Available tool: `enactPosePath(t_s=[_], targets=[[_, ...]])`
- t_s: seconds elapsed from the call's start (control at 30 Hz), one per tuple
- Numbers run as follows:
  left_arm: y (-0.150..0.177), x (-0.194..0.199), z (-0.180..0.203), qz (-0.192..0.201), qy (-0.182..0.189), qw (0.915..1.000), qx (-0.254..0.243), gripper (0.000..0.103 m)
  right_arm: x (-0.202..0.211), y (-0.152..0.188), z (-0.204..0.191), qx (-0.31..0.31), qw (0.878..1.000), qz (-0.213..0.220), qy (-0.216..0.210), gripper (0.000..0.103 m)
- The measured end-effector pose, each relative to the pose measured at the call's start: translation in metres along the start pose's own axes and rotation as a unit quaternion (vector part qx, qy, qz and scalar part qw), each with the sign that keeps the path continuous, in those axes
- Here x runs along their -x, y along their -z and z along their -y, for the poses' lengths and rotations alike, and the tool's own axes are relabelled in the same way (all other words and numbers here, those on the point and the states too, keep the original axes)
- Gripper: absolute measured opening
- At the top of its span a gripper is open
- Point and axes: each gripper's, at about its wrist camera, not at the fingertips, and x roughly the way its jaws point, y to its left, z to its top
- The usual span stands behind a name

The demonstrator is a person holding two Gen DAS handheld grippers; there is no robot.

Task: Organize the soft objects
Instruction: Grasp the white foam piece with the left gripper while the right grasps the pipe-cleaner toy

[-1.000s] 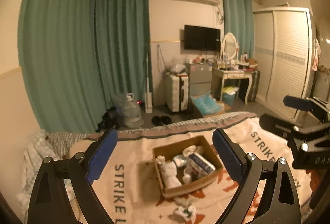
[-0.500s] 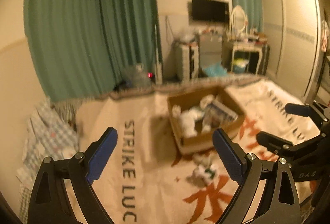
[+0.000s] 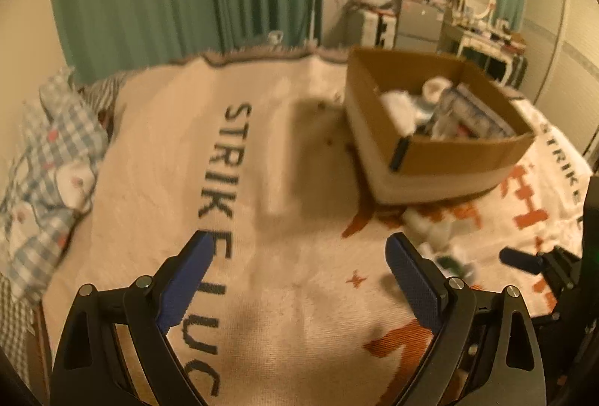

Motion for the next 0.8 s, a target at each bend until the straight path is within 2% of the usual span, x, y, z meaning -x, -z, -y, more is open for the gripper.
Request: enactPosePath(t_s=[0.07, 0.17, 0.2, 0.23, 0.37, 0.47, 0.67, 0.8], targets=[[0.005, -0.010, 0.002, -0.012, -0.001, 0.9999, -0.002, 0.094, -0.013, -0.002, 0.003, -0.008, 1.000, -0.007, -0.002, 0.086], [0.011, -0.020, 0.007, -0.020, -0.001, 0.9997, -0.012, 0.094, -0.026, -0.003, 0.005, -0.003, 1.000, -0.016, -0.008, 0.066], [0.012, -0.022, 0.009, -0.022, -0.002, 0.9996, -0.015, 0.094, -0.029, -0.003, 0.007, 0.001, 1.000, -0.021, -0.016, 0.055], [0.013, -0.024, 0.011, -0.024, -0.004, 0.9995, -0.018, 0.093, -0.030, -0.003, 0.009, 0.002, 0.999, -0.023, -0.027, 0.048], [0.018, -0.029, 0.029, -0.035, 0.013, 0.9990, -0.024, 0.093, -0.020, 0.000, 0.016, 0.021, 0.999, -0.020, -0.044, 0.046], [0.021, -0.033, 0.048, -0.039, 0.022, 0.9982, -0.040, 0.093, -0.005, 0.003, 0.035, 0.008, 0.999, -0.002, -0.041, 0.045], [0.019, -0.037, 0.088, -0.040, 0.054, 0.9960, -0.058, 0.093, 0.013, -0.002, 0.083, -0.035, 0.999, 0.024, -0.002, 0.045], [0.018, -0.045, 0.110, -0.039, 0.063, 0.9946, -0.073, 0.093, 0.018, -0.007, 0.115, -0.061, 0.997, 0.041, 0.016, 0.045]])
